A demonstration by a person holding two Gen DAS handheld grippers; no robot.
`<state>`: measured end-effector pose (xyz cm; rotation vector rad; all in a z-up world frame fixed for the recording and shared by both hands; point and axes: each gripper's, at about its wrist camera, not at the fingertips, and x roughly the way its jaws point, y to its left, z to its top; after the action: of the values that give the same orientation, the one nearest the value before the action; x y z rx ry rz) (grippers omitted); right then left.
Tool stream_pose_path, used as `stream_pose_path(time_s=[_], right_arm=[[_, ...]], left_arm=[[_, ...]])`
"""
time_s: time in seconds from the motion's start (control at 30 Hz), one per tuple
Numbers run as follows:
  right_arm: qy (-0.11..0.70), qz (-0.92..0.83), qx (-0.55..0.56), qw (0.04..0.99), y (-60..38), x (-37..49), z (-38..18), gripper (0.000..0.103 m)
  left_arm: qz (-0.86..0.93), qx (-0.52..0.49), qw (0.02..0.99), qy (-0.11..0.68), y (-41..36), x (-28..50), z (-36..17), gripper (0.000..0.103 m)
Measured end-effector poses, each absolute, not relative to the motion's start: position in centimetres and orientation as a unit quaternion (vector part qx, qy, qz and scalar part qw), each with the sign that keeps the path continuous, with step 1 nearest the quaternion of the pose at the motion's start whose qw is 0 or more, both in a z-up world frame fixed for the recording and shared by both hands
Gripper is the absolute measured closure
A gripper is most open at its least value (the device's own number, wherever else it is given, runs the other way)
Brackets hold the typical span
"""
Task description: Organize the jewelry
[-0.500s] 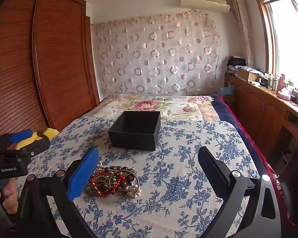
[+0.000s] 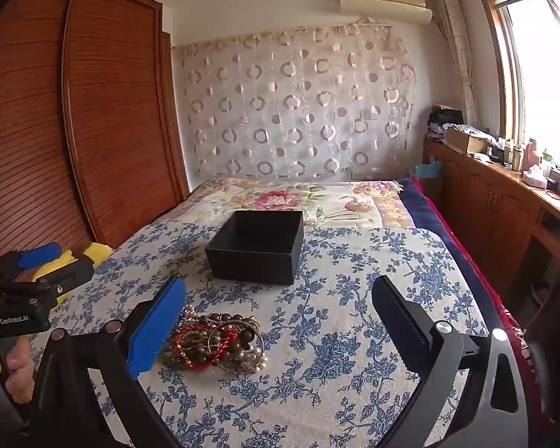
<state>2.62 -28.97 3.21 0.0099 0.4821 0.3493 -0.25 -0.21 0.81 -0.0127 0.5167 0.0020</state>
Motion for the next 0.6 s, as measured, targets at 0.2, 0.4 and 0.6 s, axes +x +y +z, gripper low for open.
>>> stream_pose_path(time_s=[0.2, 0.4, 0.6], right_arm=[[0.237, 0.172, 0.005, 0.956, -28.96, 2.56, 3.22, 0.002], [0.237, 0.173, 0.006, 0.956, -28.95, 2.57, 3.22, 0.002], [0.237, 0.173, 0.007, 0.956, -29.07, 2.61, 3.21, 0.002]], left_arm=[[-0.002, -0.006, 0.968, 0.252, -0.52, -0.38, 0.98, 0.007], [-0.002, -0.006, 0.968, 0.251, -0.67, -0.41, 1.12, 0.007], [-0.002, -0.006, 0.968, 0.251, -0.83, -0.49, 1.20, 0.007]])
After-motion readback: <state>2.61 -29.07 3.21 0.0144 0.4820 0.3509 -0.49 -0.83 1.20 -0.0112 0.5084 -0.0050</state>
